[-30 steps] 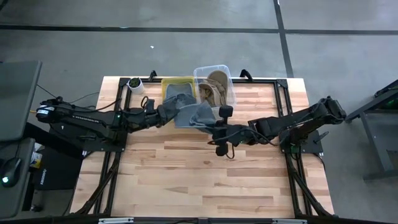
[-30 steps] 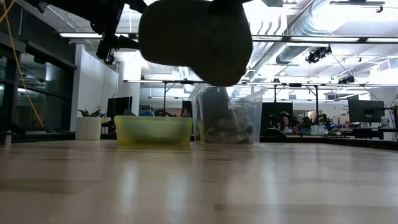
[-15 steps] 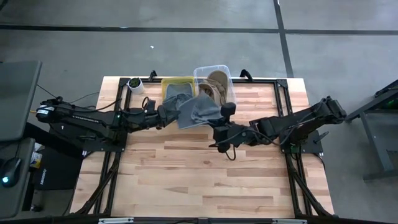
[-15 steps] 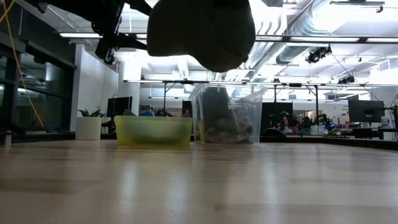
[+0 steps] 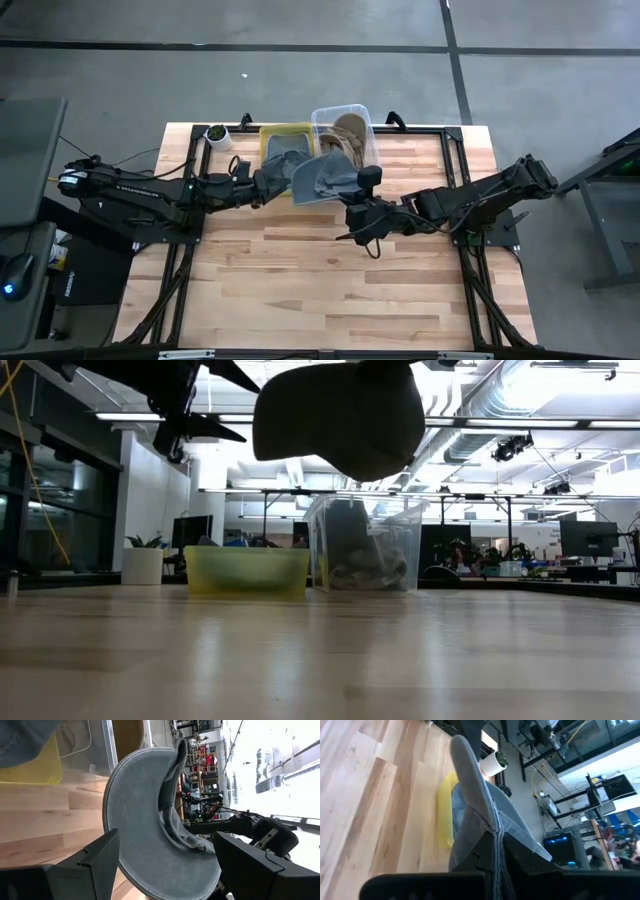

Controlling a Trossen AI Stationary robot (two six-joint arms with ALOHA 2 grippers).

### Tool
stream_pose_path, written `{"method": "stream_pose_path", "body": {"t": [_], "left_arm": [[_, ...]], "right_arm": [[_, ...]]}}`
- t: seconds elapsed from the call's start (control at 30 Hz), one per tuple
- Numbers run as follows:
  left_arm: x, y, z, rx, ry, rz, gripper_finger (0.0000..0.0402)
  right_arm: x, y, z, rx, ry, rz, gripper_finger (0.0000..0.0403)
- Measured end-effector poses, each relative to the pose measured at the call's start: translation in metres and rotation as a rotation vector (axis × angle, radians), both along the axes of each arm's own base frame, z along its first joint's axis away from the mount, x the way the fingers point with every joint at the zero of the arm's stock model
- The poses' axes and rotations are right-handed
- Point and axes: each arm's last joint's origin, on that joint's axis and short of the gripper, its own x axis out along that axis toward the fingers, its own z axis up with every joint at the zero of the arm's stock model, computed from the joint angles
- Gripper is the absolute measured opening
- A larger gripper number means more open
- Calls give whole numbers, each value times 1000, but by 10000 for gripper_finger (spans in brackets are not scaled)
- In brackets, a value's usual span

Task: Pick & Place hat
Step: Put the blue cap into the yellow bin

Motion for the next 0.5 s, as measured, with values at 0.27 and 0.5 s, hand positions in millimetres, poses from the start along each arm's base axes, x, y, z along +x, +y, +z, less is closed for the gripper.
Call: {"method": "stream_pose_path", "body": {"t": [0.27,0.5], "left_arm": [[0,0,-3,-20,22,-2,282],[0,0,-2,-25,9,5,282]], "right_arm": [[0,-1,4,-39,-16,-1,9],[4,1,12,-8,-90,51,9]]}}
